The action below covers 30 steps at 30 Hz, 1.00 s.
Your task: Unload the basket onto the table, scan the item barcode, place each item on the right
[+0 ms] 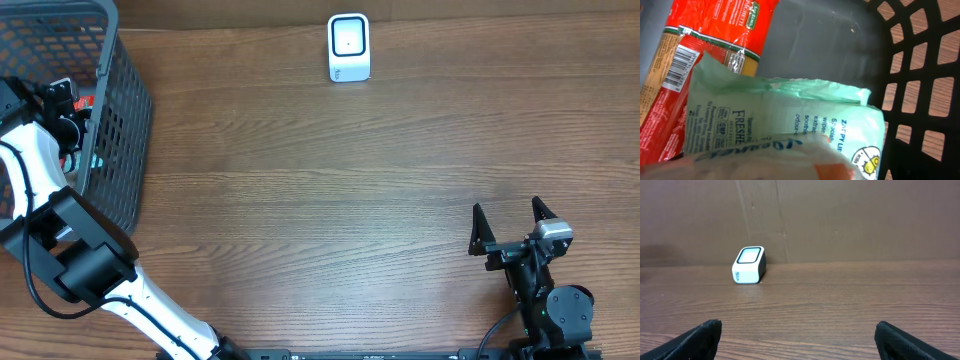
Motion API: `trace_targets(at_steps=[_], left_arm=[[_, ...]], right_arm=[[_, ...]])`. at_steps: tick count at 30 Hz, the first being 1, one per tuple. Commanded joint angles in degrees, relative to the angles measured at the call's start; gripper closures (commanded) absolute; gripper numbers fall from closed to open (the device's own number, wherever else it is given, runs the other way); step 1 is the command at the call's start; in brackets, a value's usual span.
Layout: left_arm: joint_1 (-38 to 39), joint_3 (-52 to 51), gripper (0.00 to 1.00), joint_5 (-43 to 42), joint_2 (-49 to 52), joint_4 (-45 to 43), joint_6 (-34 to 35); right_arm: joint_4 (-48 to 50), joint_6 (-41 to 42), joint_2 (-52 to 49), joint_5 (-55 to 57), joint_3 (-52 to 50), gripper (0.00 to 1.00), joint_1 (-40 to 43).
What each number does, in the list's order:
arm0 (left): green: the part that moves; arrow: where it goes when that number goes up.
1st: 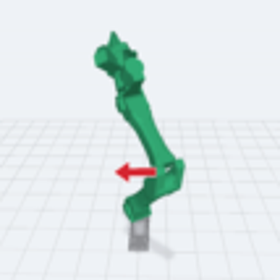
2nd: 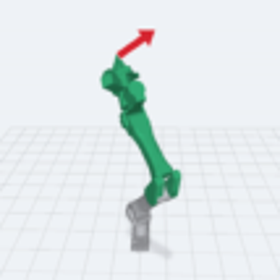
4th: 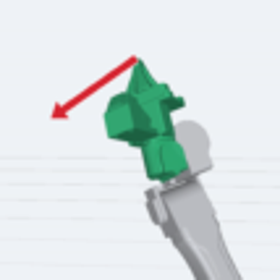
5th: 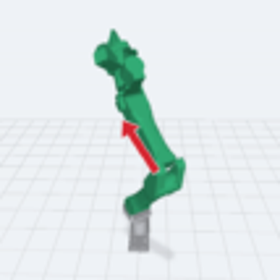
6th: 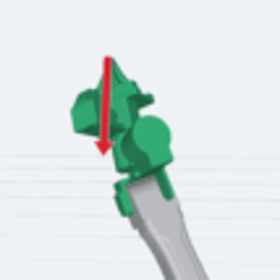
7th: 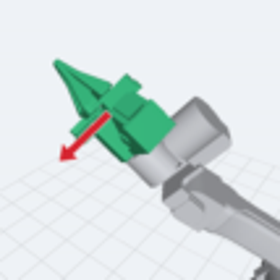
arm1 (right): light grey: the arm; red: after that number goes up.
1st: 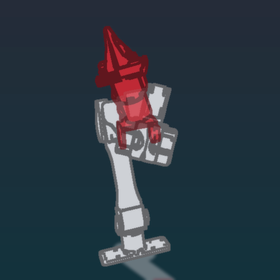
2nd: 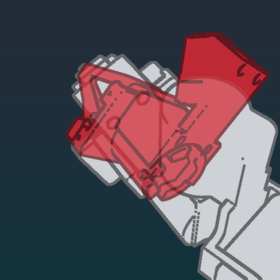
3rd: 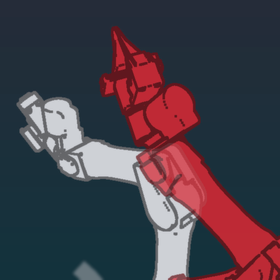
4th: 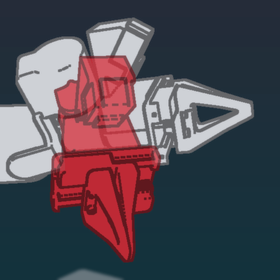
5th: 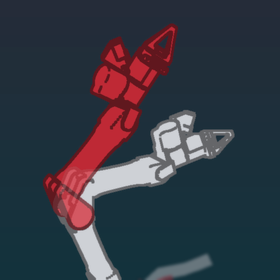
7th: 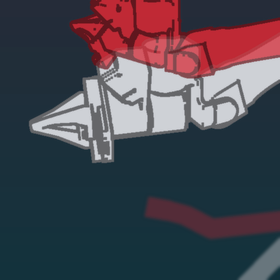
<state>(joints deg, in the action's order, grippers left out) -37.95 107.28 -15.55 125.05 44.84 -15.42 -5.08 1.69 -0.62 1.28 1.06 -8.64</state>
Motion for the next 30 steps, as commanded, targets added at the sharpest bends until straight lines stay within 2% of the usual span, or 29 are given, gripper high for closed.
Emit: trace_targets(at_steps=[1, 6, 11, 15, 19, 30], left_arm=[[0.2, 0.3, 0.00, 0.9, 2.1, -0.6, -0.9], [0.2, 0.3, 0.04, 0.4, 5.0, -0.6, -0.8], [0.2, 0.3, 0.31, -1.3, 5.4, -1.1, -0.8], [0.2, 1.3, 0.43, -2.1, 5.1, -0.8, -0.8], [0.2, 3.8, 0.47, -2.0, 4.3, 1.1, -0.9], [0.1, 14.2, 0.48, -1.8, 3.4, 10.2, -0.9]], right_arm=[[0.3, 0.0, 0.5, -0.3, -0.6, 0.00, 0.2], [0.3, 0.0, 0.5, -0.3, -0.6, 0.00, 0.2], [0.3, -0.1, 0.5, -0.3, -0.6, 0.00, 0.2], [0.3, 0.0, 0.5, -0.3, -0.6, 0.00, 0.2], [0.3, 0.0, 0.5, -0.3, -0.6, 0.00, 0.2], [0.3, 0.0, 0.5, -0.3, -0.6, 0.00, 0.2]])
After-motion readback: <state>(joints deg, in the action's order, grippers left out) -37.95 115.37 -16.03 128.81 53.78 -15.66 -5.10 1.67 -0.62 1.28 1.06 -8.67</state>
